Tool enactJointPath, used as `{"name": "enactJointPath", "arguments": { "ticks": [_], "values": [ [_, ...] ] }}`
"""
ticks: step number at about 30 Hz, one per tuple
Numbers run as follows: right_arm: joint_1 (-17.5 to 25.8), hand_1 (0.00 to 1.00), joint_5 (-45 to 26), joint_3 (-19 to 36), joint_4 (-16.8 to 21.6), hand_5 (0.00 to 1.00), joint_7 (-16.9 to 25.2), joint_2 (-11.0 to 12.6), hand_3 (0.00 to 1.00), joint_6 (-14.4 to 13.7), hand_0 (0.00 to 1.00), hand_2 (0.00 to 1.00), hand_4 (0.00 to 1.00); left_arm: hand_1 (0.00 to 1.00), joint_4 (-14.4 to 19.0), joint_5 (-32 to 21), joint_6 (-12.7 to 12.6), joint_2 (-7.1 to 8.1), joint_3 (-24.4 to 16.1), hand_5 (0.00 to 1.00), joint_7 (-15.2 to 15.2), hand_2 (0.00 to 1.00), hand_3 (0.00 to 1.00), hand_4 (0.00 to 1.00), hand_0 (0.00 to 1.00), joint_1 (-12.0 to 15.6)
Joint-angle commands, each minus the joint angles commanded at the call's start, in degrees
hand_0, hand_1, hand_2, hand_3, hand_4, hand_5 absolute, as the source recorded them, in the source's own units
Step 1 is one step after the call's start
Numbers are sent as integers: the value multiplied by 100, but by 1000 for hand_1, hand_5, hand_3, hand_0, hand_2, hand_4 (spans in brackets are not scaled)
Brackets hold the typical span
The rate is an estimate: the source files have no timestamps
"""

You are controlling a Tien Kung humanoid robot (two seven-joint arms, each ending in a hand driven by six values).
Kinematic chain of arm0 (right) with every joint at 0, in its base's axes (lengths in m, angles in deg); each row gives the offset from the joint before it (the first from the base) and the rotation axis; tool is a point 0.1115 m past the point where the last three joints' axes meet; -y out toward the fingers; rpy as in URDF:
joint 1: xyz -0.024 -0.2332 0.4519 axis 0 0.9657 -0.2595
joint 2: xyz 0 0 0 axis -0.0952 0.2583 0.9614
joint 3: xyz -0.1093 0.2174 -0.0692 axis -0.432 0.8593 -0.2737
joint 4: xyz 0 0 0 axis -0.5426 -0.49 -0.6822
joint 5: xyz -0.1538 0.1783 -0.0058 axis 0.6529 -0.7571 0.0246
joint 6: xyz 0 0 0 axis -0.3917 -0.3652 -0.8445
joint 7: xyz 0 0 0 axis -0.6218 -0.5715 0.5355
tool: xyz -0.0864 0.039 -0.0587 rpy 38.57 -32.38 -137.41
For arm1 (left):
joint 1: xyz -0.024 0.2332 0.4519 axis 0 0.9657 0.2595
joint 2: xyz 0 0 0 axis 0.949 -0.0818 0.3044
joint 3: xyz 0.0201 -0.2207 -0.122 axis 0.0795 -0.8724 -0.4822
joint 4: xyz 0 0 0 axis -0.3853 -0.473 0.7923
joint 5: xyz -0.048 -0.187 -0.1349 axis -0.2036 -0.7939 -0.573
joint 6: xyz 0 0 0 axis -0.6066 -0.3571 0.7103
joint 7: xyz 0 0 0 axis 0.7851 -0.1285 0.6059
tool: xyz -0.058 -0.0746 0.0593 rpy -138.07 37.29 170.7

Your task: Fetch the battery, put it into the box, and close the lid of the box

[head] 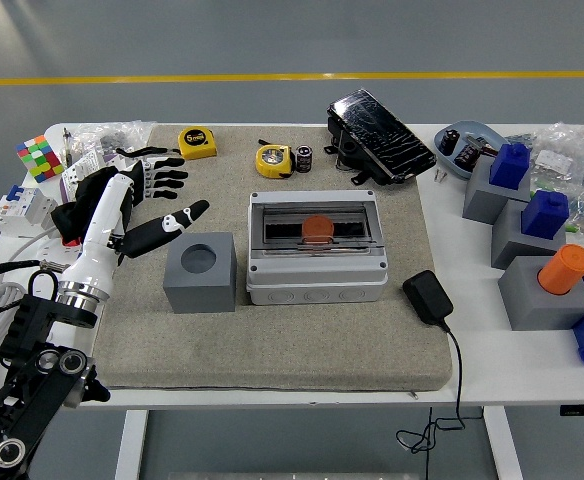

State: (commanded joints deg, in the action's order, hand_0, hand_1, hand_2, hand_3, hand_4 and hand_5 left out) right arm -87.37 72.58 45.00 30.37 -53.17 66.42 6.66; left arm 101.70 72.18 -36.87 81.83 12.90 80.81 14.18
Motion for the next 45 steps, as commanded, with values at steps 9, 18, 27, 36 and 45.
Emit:
{"name": "enactJointPath", "arguments": {
  "ticks": [9, 18, 27, 36, 45],
  "values": [
    [9, 666, 17, 8, 0, 599, -3, -4, 608, 4, 643, 675, 992, 631, 13, 11, 15, 0, -4, 403, -33, 646, 672, 963, 520, 2],
    [-5, 666, -12, -9, 0, 600, 4, -4, 609, 0, 641, 675, 993, 630, 28, 19, 1, 3, 17, 401, -52, 646, 669, 959, 519, -13],
    [5, 666, 9, 4, 0, 600, -1, -7, 609, 2, 640, 675, 993, 628, 27, 17, 8, 3, 10, 403, -56, 646, 667, 958, 523, -7],
    [1, 666, 1, -2, 0, 600, -1, -4, 608, 2, 642, 675, 993, 627, 24, 18, 10, -5, 13, 402, -56, 646, 666, 957, 522, -10],
    [1, 666, 5, 2, 0, 600, -3, -5, 608, 1, 640, 675, 993, 627, 26, 18, 16, -8, 11, 402, -59, 645, 665, 957, 522, -8]
  ]
}}
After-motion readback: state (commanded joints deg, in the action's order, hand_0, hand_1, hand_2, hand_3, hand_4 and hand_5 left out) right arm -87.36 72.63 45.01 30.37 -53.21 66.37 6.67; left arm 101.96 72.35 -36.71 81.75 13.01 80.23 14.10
